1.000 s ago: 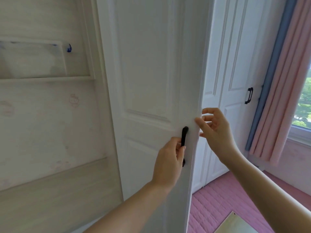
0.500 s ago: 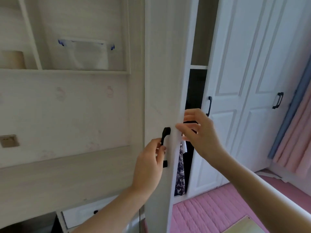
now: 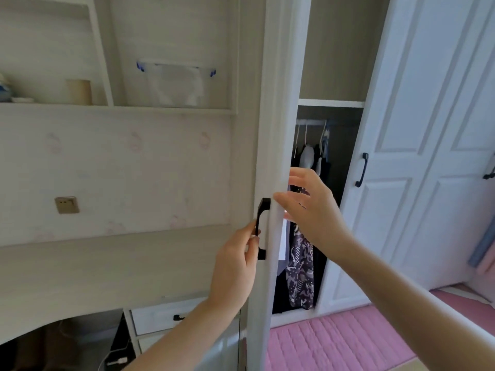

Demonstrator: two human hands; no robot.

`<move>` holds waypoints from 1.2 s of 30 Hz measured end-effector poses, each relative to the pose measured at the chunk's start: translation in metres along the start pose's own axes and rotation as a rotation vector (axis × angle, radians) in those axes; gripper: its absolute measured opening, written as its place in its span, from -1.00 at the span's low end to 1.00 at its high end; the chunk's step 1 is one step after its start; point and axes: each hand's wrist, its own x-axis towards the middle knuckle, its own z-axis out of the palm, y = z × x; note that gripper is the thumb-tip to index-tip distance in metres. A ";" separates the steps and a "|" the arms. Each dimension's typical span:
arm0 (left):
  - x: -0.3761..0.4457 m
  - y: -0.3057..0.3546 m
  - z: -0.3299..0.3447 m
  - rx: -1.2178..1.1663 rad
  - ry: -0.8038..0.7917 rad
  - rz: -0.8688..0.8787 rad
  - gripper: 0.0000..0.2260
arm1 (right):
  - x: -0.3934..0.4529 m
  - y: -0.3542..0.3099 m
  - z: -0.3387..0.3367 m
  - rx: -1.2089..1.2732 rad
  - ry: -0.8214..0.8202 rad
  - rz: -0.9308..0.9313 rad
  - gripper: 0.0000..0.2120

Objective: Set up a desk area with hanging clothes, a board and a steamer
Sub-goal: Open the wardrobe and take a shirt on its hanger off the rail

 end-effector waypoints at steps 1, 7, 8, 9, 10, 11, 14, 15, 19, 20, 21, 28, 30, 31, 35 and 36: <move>0.000 0.001 0.003 0.000 0.002 -0.017 -0.70 | 0.000 0.001 -0.002 0.005 -0.001 0.002 -0.63; 0.004 0.010 0.004 0.057 0.033 -0.068 -0.78 | -0.002 0.006 -0.005 0.028 -0.037 0.013 -0.60; 0.004 0.012 0.004 0.066 0.030 -0.075 -0.78 | -0.002 0.006 -0.005 0.035 -0.041 0.009 -0.61; 0.002 0.014 0.004 0.075 0.030 -0.081 -0.77 | -0.001 0.006 -0.005 0.044 -0.048 0.007 -0.62; 0.000 0.017 0.004 0.084 0.038 -0.086 -0.76 | -0.001 0.005 -0.006 0.050 -0.057 0.007 -0.63; -0.002 0.020 0.004 0.096 0.054 -0.091 -0.75 | 0.000 0.004 -0.006 0.053 -0.068 0.007 -0.64; -0.010 0.031 0.003 0.118 0.129 -0.102 -0.73 | 0.000 0.004 -0.013 0.048 -0.085 0.014 -0.66; -0.012 0.036 0.004 0.112 0.162 -0.092 -0.73 | -0.002 0.004 -0.018 0.026 -0.092 0.010 -0.65; -0.015 0.061 0.005 0.110 0.271 0.028 -0.73 | -0.011 0.009 -0.042 -0.157 -0.123 -0.066 -0.67; -0.015 0.067 0.007 0.135 0.291 0.075 -0.73 | -0.013 0.011 -0.049 -0.199 -0.130 -0.085 -0.68; -0.016 0.073 0.009 0.165 0.304 0.121 -0.72 | -0.016 0.014 -0.055 -0.230 -0.132 -0.098 -0.68; -0.015 0.104 0.047 0.376 0.189 0.344 -0.74 | -0.022 0.045 -0.104 -0.513 -0.117 -0.181 -0.65; -0.010 0.104 0.064 0.403 0.150 0.344 -0.75 | -0.018 0.056 -0.119 -0.600 -0.107 -0.205 -0.65; -0.007 0.102 0.073 0.408 0.135 0.342 -0.75 | -0.016 0.061 -0.126 -0.629 -0.102 -0.199 -0.65; 0.012 0.084 0.107 0.471 0.088 0.328 -0.75 | -0.009 0.086 -0.149 -0.805 -0.113 -0.195 -0.65; 0.019 0.078 0.115 0.497 0.080 0.312 -0.75 | -0.006 0.092 -0.154 -0.857 -0.124 -0.193 -0.64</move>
